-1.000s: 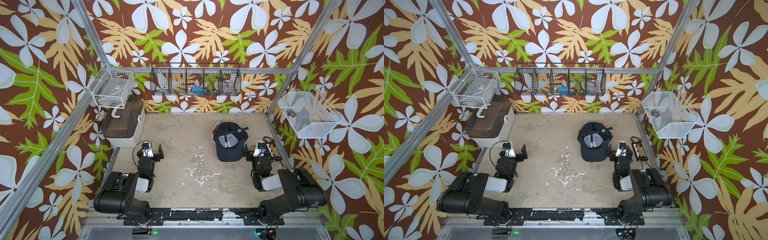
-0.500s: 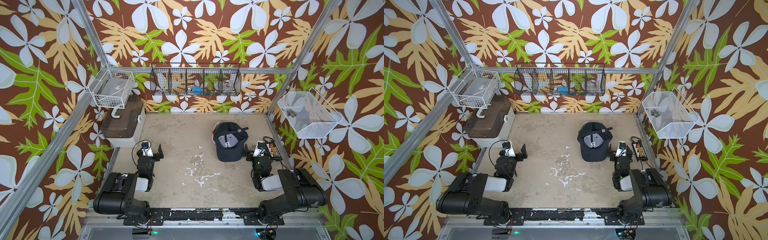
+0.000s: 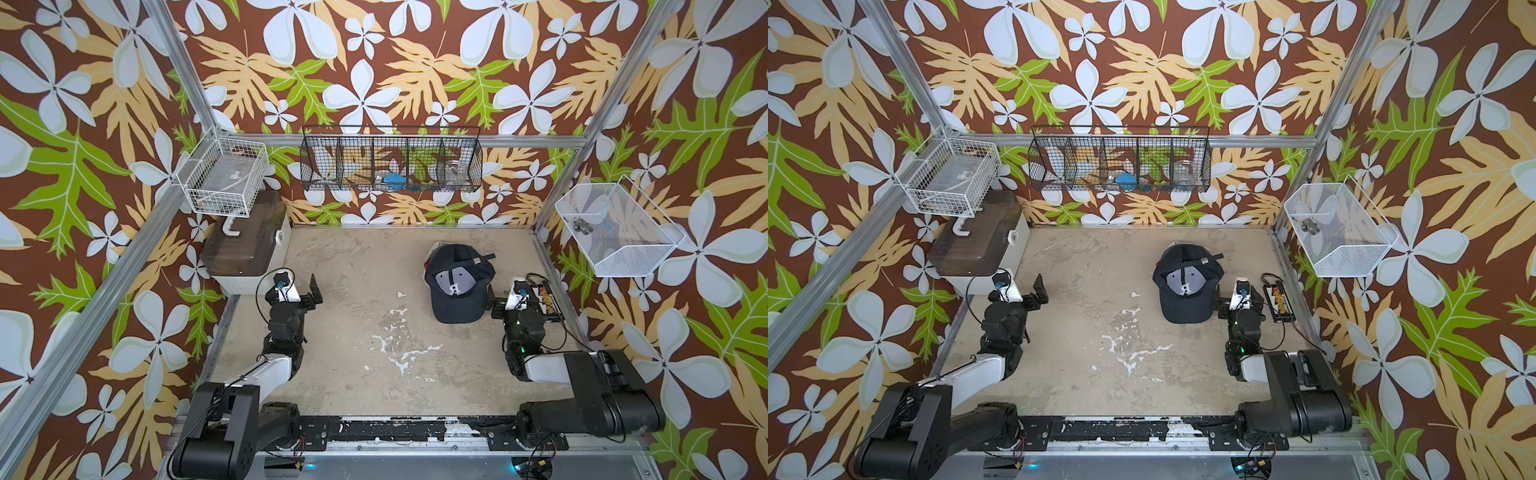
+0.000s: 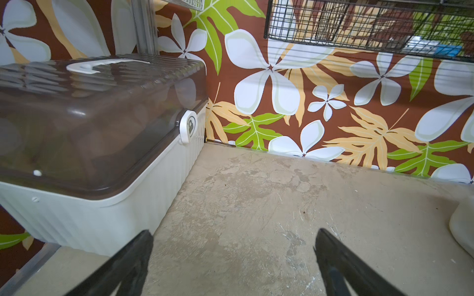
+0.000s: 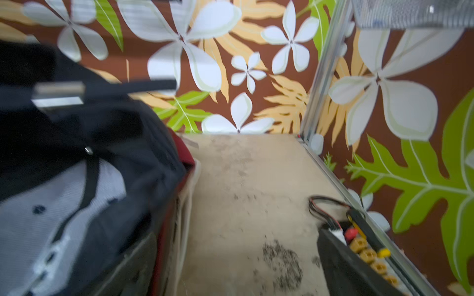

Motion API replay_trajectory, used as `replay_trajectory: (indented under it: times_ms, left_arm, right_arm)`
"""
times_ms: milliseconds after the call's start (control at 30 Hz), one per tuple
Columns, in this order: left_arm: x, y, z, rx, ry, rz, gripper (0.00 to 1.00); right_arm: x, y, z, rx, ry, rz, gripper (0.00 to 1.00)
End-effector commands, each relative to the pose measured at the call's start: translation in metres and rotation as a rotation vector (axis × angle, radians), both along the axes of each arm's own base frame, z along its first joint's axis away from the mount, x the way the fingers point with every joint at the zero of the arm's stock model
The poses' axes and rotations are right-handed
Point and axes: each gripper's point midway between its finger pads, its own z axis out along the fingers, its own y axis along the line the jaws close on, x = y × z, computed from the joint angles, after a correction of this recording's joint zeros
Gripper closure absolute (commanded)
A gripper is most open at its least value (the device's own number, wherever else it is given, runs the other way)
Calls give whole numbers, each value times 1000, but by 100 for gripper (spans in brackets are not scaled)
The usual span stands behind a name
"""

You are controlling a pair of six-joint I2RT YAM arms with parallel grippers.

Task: Open the adjustable buckle of the baseball cap
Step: Pick up the baseball cap.

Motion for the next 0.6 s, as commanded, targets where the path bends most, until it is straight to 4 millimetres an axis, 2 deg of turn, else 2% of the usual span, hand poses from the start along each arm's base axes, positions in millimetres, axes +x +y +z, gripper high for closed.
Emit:
replay_trajectory:
  times_ms: [0,100,200,233,267,333,400,433,567]
  left_arm:
    - [4,-5,6,-2,68,2,0]
    - [5,-18,24,3,73,-19,0]
    - [4,-30,35,-3,104,-22,0]
    - [3,-35,40,-24,103,-27,0]
    - [0,-40,45,-59,98,-38,0]
    - [-5,-51,54,-101,108,-78,0]
    - [-12,-67,64,-87,124,-107,0]
    - [-16,-75,70,-69,126,-119,0]
    - [-34,-113,89,-36,119,-212,0]
  right_arm:
    - [-1,7,13,-53,25,36,0]
    - [-5,11,50,-66,-39,49,0]
    - [-4,6,82,75,-28,15,0]
    - [-6,-4,76,211,39,-54,0]
    - [-13,-12,61,298,137,-125,0]
    - [-34,-38,29,534,185,-338,0]
    - [-22,-4,32,486,210,-71,0]
    - [-21,5,31,477,239,-28,0]
    - [-19,18,36,414,304,18,0]
